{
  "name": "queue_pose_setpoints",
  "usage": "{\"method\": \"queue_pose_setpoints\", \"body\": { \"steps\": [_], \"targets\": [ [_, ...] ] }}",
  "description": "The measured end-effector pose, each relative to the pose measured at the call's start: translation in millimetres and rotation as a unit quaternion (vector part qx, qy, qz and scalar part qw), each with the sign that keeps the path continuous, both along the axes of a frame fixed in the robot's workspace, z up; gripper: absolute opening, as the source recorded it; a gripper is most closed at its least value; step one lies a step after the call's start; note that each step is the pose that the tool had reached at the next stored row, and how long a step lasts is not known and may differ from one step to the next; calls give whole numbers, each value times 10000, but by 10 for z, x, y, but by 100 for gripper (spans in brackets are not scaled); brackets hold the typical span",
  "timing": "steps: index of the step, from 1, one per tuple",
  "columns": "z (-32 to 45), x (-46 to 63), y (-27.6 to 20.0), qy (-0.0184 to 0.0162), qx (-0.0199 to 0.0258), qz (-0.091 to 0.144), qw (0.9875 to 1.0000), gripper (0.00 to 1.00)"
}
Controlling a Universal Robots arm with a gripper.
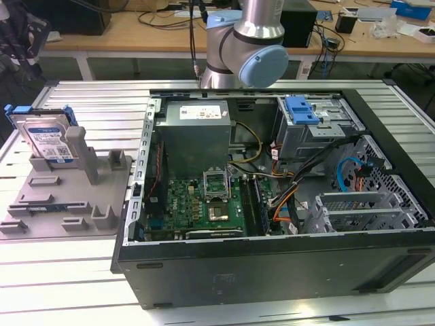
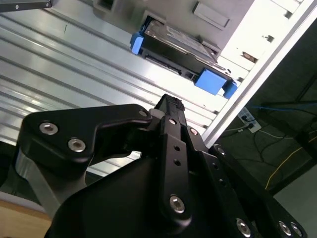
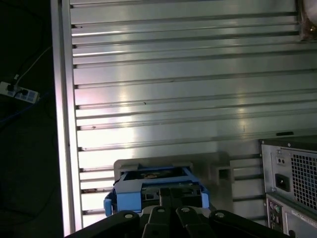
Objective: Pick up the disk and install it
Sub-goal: 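Reach for the disk, then pick up the disk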
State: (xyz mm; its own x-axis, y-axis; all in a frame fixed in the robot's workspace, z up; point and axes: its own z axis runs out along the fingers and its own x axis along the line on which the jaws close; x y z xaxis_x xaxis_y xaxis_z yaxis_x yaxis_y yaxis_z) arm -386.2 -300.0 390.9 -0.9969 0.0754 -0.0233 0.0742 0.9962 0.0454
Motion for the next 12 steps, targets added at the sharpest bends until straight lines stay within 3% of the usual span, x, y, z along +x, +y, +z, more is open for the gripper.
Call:
{"method": "queue_pose_setpoints", "body": {
  "steps": [12],
  "targets": [
    [-7,-51,7,0,0,0,10000,11]
  ]
}}
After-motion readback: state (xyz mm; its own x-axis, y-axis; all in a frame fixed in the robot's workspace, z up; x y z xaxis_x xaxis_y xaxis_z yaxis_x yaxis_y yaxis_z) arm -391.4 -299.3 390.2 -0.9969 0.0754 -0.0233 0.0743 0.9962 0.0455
